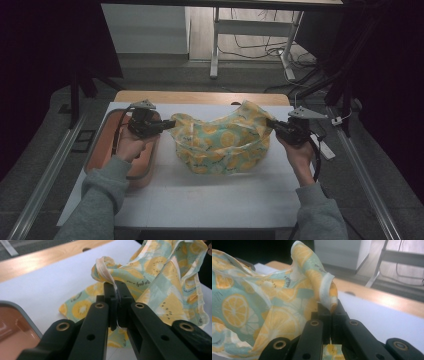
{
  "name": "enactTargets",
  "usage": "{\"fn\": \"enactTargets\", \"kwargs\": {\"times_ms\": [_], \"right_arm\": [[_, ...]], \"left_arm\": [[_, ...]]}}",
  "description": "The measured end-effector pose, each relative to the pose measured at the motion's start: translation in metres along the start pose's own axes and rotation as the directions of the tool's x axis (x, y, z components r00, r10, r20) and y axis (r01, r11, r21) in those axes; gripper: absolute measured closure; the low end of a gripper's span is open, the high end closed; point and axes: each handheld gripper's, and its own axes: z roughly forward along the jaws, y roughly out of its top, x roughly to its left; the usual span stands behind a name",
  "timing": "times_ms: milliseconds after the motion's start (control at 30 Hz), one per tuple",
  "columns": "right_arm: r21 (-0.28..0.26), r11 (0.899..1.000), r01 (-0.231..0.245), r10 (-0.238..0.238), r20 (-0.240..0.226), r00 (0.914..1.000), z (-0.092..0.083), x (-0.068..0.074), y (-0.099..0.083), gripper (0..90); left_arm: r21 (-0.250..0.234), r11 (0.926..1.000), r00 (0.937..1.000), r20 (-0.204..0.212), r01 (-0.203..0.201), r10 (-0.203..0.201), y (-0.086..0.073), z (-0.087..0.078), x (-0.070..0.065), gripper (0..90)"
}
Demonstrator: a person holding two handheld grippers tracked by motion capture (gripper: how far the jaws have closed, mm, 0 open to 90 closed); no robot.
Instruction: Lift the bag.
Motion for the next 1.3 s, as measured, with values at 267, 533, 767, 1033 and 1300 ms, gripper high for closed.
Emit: {"fn": "enactTargets", "kwargs": {"times_ms": [267, 533, 767, 1033, 1300], "right_arm": [[0.031, 0.999, -0.017, 0.018, -0.022, 0.9996, 0.009, -0.001, -0.009, 87.8], [0.003, 1.0, -0.003, 0.004, -0.049, 0.9988, -0.002, 0.009, -0.007, 43.3], [-0.01, 1.0, 0.011, -0.012, -0.089, 0.9959, -0.019, 0.019, -0.008, 31.5], [-0.036, 0.999, 0.0, -0.004, -0.113, 0.9936, -0.041, 0.015, -0.011, 27.0], [-0.045, 0.999, -0.005, 0.0, -0.109, 0.994, -0.068, 0.007, -0.024, 25.9]], "left_arm": [[0.021, 0.9997, 0.9999, 0.001, -0.015, 0.015, -0.003, 0.005, -0.005, 85.2], [0.033, 0.9945, 0.9923, -0.072, -0.099, 0.101, -0.007, -0.001, -0.026, 21.5], [-0.007, 0.9973, 0.9969, -0.029, -0.073, 0.073, -0.015, -0.024, -0.031, 15.7], [-0.037, 0.9981, 0.9987, -0.014, -0.05, 0.049, -0.031, -0.046, -0.03, 15.2], [-0.026, 0.9993, 0.9988, -0.041, -0.028, 0.027, -0.051, -0.056, -0.026, 16.0]]}}
